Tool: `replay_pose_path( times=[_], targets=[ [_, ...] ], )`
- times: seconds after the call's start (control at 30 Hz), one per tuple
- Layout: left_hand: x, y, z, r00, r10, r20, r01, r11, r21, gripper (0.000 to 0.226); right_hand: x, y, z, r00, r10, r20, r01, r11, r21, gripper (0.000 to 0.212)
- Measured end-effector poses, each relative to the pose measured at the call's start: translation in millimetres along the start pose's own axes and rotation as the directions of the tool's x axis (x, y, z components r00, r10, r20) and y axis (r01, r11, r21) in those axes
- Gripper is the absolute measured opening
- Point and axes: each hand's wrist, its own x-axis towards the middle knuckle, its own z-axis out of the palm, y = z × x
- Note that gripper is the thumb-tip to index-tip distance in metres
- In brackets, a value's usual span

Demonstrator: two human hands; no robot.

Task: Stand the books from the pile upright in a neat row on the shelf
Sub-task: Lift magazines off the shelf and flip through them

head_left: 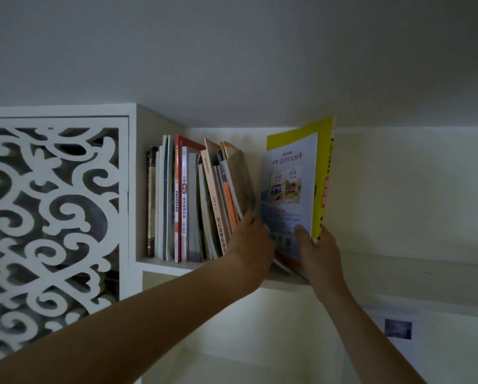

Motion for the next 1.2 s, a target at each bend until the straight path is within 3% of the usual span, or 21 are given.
replay_pose_path(
  times=[0.13, 0.2, 0.3, 0.37, 0.43, 0.5, 0.57, 0.63, 0.77, 0.83, 0.93, 1.0, 1.1, 1.2],
  targets=[
    [-7, -7, -18, 0.980, 0.103, -0.169, -0.091, 0.993, 0.078, 0.030, -2, -3, -2, 1.000, -0.014, 0.021, 0.014, 1.000, -0.017, 0.027],
    [-10, -13, -20, 0.934, 0.063, -0.353, -0.039, 0.996, 0.076, 0.024, -1, -2, -1, 0.999, -0.002, 0.034, 0.002, 1.000, -0.007, 0.027],
    [-6, -19, -7, 0.737, -0.168, -0.654, 0.058, 0.981, -0.187, 0.025, -2, -2, -1, 0.999, 0.016, 0.029, -0.016, 1.000, 0.003, 0.030],
    [-2, -20, 4, 0.614, -0.359, -0.703, 0.126, 0.924, -0.361, 0.033, -3, -4, 0, 1.000, 0.019, 0.019, -0.019, 1.000, 0.007, 0.030],
    [-3, -20, 7, 0.580, -0.530, -0.619, 0.163, 0.819, -0.550, 0.037, -4, -5, 1, 1.000, 0.009, 0.023, -0.009, 1.000, -0.005, 0.028],
    [-6, -19, 7, 0.631, -0.618, -0.469, 0.126, 0.678, -0.724, 0.036, -5, -6, 3, 0.999, 0.003, 0.045, -0.002, 1.000, -0.006, 0.028],
    [-10, -16, 5, 0.733, -0.558, -0.389, -0.001, 0.571, -0.821, 0.038, -5, -5, 4, 0.998, -0.005, 0.068, 0.007, 1.000, -0.026, 0.027],
    [-10, -15, 1, 0.767, -0.520, -0.376, -0.102, 0.479, -0.872, 0.042, -4, -6, 4, 0.996, -0.009, 0.089, 0.013, 0.999, -0.049, 0.022],
    [-7, -13, -12, 0.734, -0.626, -0.263, -0.213, 0.157, -0.965, 0.030, -7, -8, 5, 0.994, -0.011, 0.105, 0.021, 0.996, -0.091, 0.023],
    [-6, -12, -13, 0.747, -0.637, -0.188, -0.155, 0.109, -0.982, 0.007, -7, -9, 6, 0.994, -0.018, 0.110, 0.029, 0.995, -0.098, 0.023],
    [-7, -10, -9, 0.741, -0.657, -0.138, -0.175, 0.009, -0.985, 0.051, -8, -11, 4, 0.995, -0.018, 0.096, 0.027, 0.996, -0.086, 0.020],
    [-12, -11, -6, 0.716, -0.688, -0.116, -0.224, -0.069, -0.972, 0.064, -9, -13, 3, 0.995, -0.018, 0.096, 0.025, 0.997, -0.075, 0.021],
    [-21, -12, -5, 0.659, -0.749, -0.068, -0.272, -0.153, -0.950, 0.069, -8, -13, 3, 0.996, 0.009, 0.093, -0.006, 0.999, -0.033, 0.024],
    [-28, -23, -3, 0.580, -0.814, -0.039, -0.313, -0.179, -0.933, 0.059, -7, -12, 1, 0.996, 0.039, 0.083, -0.039, 0.999, -0.003, 0.026]
  ],
)
